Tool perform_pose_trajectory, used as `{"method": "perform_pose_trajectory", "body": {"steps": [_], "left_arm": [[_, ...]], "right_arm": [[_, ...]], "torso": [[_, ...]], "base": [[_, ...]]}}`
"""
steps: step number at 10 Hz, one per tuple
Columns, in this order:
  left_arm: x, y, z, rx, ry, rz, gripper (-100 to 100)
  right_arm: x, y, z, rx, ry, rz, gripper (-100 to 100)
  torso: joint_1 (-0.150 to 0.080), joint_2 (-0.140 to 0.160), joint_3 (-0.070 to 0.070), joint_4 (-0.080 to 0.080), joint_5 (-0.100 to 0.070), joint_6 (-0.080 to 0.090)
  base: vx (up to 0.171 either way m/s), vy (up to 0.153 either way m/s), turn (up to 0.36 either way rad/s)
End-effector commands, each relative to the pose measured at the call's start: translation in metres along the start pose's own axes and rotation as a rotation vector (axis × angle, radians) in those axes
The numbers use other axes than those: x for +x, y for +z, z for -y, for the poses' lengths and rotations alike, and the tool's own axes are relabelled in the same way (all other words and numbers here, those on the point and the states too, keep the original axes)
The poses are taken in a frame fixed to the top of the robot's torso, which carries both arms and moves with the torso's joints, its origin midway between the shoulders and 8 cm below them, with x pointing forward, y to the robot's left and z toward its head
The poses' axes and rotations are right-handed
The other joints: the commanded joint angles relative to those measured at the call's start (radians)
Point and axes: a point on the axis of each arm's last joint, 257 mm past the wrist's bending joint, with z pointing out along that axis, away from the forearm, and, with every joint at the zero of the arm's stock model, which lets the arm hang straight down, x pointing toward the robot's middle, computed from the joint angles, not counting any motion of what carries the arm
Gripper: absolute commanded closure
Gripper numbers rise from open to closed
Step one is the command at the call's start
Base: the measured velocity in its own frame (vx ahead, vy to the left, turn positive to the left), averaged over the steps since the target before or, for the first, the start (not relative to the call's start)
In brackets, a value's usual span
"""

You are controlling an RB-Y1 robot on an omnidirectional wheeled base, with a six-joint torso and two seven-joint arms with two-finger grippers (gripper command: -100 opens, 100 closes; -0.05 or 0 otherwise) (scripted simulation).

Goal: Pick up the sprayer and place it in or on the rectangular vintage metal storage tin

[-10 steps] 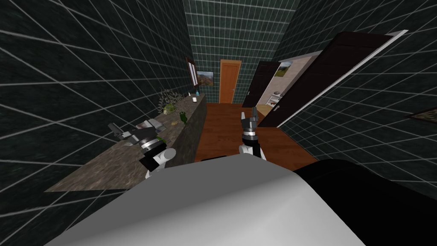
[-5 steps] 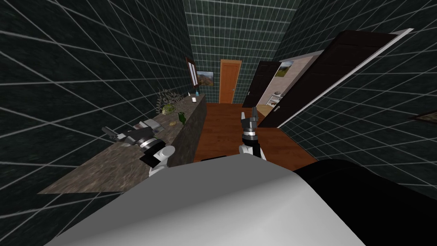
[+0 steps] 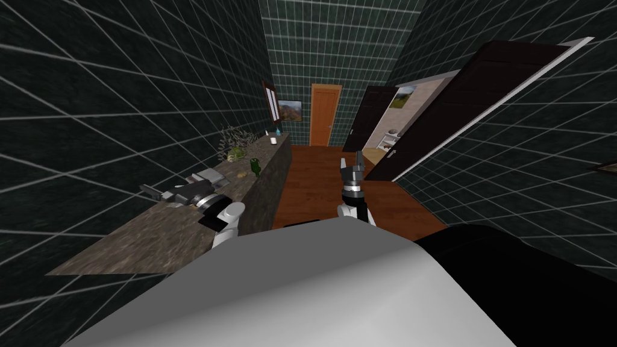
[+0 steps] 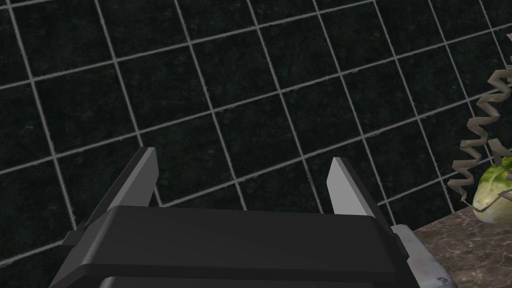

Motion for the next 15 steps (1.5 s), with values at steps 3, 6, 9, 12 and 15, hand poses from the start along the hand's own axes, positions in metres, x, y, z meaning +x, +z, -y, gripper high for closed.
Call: {"method": "perform_pose_trajectory", "body": {"steps": [3, 6, 9, 12, 15], "left_arm": [[-0.031, 0.009, -0.006, 0.04, -0.059, 0.111, -100], [-0.05, 0.01, -0.011, 0.053, -0.1, 0.183, -100], [-0.073, 0.013, -0.022, 0.076, -0.137, 0.279, -100], [-0.09, 0.012, -0.03, 0.083, -0.175, 0.353, -100], [-0.111, 0.009, -0.045, 0.094, -0.209, 0.451, -100]], "right_arm": [[0.0, 0.0, 0.0, 0.0, 0.0, 0.0, 0], [0.0, 0.0, 0.0, 0.0, 0.0, 0.0, 0], [0.0, 0.0, 0.0, 0.0, 0.0, 0.0, 0], [0.0, 0.0, 0.0, 0.0, 0.0, 0.0, 0], [0.0, 0.0, 0.0, 0.0, 0.0, 0.0, 0]], "torso": [[0.0, 0.0, 0.0, 0.0, 0.0, 0.0], [0.001, 0.0, 0.0, 0.0, 0.0, 0.0], [0.001, 0.0, 0.0, 0.0, 0.0, 0.0], [0.001, 0.0, 0.0, 0.0, 0.0, 0.0], [0.001, 0.0, 0.0, 0.0, 0.0, 0.0]], "base": [[0.022, -0.045, 0.024], [0.02, -0.028, 0.024], [0.016, -0.033, 0.035], [0.015, -0.029, 0.03], [0.013, -0.021, 0.045]]}}
